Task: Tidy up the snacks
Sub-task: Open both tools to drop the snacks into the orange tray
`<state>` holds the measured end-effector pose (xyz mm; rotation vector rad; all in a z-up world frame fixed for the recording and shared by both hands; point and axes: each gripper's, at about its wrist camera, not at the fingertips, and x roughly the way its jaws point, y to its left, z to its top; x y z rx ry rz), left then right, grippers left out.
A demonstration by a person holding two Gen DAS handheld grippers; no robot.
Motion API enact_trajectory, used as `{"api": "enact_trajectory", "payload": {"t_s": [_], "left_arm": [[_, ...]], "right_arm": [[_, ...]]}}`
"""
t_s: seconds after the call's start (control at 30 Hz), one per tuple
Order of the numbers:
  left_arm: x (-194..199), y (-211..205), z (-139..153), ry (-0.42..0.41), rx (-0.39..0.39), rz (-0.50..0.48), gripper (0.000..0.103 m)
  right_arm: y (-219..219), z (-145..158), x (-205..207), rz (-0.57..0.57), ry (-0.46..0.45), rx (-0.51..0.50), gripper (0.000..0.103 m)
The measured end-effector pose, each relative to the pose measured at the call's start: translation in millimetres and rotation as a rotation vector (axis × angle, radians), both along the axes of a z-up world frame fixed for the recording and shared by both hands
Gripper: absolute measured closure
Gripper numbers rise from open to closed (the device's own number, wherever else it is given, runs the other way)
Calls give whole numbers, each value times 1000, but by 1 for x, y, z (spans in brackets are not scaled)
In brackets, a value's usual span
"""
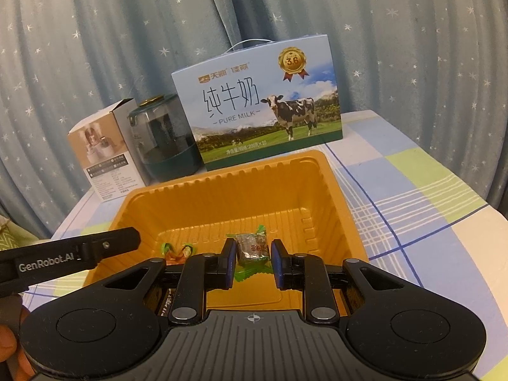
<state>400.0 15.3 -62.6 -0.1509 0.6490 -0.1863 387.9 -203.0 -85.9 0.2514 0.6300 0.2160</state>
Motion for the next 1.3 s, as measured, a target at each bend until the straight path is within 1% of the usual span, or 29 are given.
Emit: {"api": "enact_trajectory", "payload": {"t_s": [0.13,0.27,0.3,0.37,0.4,0.43,0.57,0.9,0.97,1.1,1.17,1.23,1.3], "left_arm": [[-1,3,0,3,2,7,59],[-4,7,2,-3,3,20,55],[-4,8,2,-3,3,21,54],[-5,10,4,-6,6,23,50],[-5,10,4,-8,9,25,49],[-6,11,5,-9,11,26,48],[-7,13,6,-15,13,26,48],[-12,13,10,-20,32,21,46],[-15,13,11,-21,40,22,42],[-22,10,15,-33,60,21,38],[-26,8,18,-40,70,23,29],[-31,7,20,-45,77,19,25],[-37,6,22,-51,86,18,24]], "right_arm": [[1,0,0,6,-2,3,79],[2,0,0,25,-12,33,79],[2,0,0,33,-14,44,77],[0,1,-3,24,-31,67,50],[-2,3,-5,13,-48,84,27],[-4,4,-6,5,-62,96,25],[-9,10,-6,-23,-80,101,25],[-16,13,-10,-51,-91,62,25],[-18,15,-13,-62,-101,45,25],[-22,17,-21,-93,-120,11,25],[-24,19,-26,-104,-131,-7,25],[-26,20,-31,-108,-140,-26,25],[-28,21,-37,-110,-145,-39,25]]}}
